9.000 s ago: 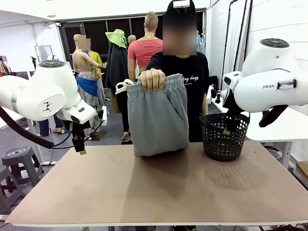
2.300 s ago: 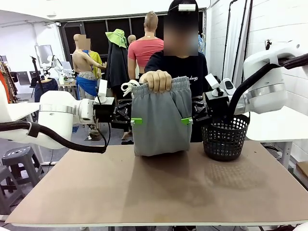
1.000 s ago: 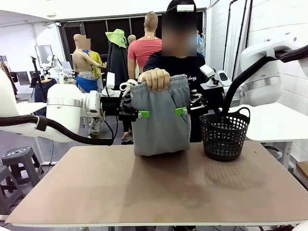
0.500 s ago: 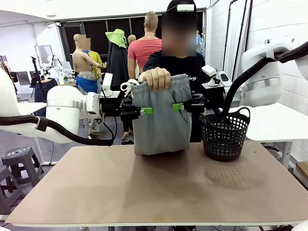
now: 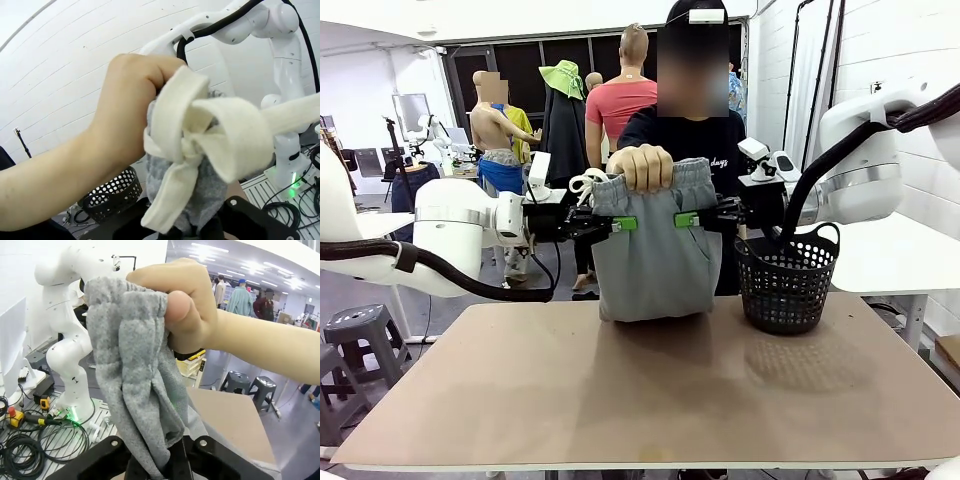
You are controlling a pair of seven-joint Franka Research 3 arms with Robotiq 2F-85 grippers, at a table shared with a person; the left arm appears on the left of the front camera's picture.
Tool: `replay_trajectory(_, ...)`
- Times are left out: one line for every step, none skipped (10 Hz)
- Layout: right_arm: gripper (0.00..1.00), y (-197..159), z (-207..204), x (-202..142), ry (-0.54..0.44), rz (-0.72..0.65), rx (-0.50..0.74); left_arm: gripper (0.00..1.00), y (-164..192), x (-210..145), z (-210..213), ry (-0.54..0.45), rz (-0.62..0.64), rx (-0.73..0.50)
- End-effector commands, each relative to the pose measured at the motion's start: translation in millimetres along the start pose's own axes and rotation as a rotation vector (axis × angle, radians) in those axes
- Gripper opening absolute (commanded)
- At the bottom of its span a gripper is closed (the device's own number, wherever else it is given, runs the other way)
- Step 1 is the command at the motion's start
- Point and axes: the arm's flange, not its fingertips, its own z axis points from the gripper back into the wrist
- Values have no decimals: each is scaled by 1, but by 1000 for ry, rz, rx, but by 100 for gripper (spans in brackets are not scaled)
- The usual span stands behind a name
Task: Fold the training pants.
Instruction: Grab both ends of the Training pants handed by a person.
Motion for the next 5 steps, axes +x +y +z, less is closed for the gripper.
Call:
replay_trajectory(0, -11, -7, 1, 34, -35, -32, 0, 11, -3, 5, -1, 0, -35)
replay_trajectory(0, -19, -13, -2, 84, -69, 18, 0, 16, -8, 9, 23, 94, -19)
replay_trajectory(0, -2, -1, -2, 10, -7, -11, 0, 1, -3, 1, 5, 3, -2)
replay_trajectory(0, -2, -1, -2, 10, -7, -11, 0, 1, -3, 1, 5, 3, -2)
replay_trajectory(0, -2, -1, -2, 10, -7, -11, 0, 1, -3, 1, 5, 3, -2)
